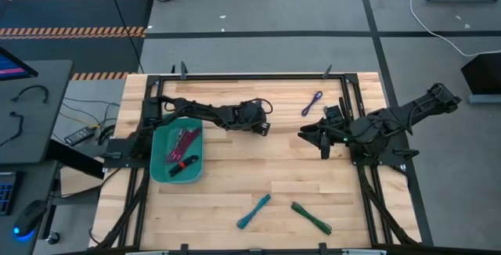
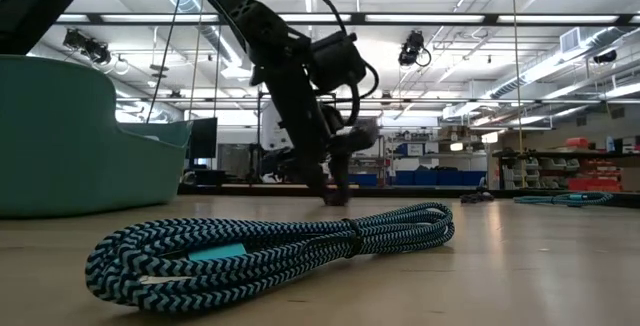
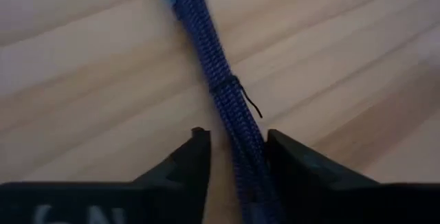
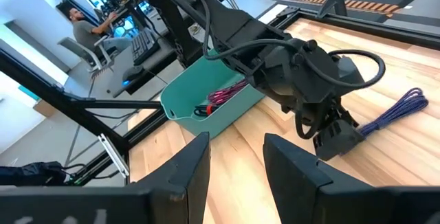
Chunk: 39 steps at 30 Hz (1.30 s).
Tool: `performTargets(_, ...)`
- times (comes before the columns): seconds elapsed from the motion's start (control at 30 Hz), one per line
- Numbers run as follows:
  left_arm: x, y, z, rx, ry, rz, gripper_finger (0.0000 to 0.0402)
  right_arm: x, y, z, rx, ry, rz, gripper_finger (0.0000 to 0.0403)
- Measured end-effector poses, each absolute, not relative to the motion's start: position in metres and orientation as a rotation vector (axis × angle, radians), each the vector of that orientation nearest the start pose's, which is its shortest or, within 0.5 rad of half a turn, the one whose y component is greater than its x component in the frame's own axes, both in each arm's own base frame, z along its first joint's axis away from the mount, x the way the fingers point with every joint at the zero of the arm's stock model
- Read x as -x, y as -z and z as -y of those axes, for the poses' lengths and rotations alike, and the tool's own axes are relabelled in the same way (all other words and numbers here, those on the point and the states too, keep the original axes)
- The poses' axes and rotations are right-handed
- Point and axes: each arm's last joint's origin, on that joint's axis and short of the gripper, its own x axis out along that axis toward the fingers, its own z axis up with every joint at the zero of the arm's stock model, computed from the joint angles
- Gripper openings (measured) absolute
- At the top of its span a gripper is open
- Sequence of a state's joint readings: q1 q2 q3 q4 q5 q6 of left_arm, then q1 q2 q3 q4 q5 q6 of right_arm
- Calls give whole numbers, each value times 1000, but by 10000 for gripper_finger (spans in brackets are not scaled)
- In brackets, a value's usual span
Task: Pick and place USB-C Cables
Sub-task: Put the left purple charger cable into the blue bin
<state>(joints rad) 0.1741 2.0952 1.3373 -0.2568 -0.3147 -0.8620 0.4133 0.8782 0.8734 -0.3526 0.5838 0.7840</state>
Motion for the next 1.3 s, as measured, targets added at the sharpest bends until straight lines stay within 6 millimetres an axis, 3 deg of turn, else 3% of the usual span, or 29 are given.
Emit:
performTargets(0.2,-412,-120,-81,643,-799,-840,63,-174,-334,-59,-610,281,-221,141)
performTargets(0.37,-405,-132,-78,606,-694,-931,20,-175,-335,-59,-614,282,-211,141)
performTargets(0.47,-399,-155,-71,613,-651,-940,20,-175,-335,-59,-614,284,-210,141)
performTargets(0.67,-375,-224,-42,509,-572,-891,20,-175,-334,-58,-596,311,-204,141)
performTargets(0.77,-354,-257,-22,472,-527,-878,20,-176,-334,-58,-565,339,-196,141)
performTargets(0.97,-299,-300,21,465,-517,-955,20,-183,-329,-56,-496,418,-195,141)
performTargets(1.3,-180,-333,93,664,-686,-1193,20,-205,-315,-43,-412,529,-243,141)
